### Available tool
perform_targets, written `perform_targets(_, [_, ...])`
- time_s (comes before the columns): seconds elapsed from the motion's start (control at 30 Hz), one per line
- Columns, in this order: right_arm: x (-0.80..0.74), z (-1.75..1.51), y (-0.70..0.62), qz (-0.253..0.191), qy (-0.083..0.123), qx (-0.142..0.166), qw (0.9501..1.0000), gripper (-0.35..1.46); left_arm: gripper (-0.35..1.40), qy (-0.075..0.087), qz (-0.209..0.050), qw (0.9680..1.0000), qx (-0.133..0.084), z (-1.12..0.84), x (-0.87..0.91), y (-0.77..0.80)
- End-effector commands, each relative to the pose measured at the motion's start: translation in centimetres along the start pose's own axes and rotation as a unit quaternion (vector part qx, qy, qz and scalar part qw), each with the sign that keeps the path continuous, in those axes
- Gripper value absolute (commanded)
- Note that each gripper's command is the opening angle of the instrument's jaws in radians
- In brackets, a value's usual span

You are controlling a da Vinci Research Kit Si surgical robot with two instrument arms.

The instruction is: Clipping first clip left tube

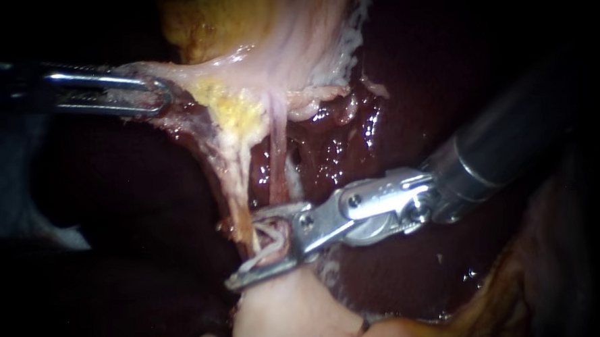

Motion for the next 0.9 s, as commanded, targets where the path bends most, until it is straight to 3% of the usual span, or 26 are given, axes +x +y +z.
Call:
perform_targets(0.03, [0.01,0.03,0.01,0.005,0.002,-0.003,1.0,0.44,-0.35,0.0,0.0,1.0,0.0,0.0,0.0,0.0])
perform_targets(0.2, [0.08,0.16,0.0,0.019,0.014,-0.006,0.9997,0.44,-0.35,0.0,0.0,1.0,0.0,0.0,0.0,0.0])
perform_targets(0.6, [0.4,0.34,-0.34,0.019,0.021,0.019,0.9994,0.42,-0.35,0.0,0.0,1.0,0.0,0.0,0.0,0.0])
perform_targets(0.9, [0.49,0.32,-0.36,0.022,0.025,0.023,0.9992,0.36,-0.35,0.0,0.0,1.0,0.0,0.0,0.0,0.0])
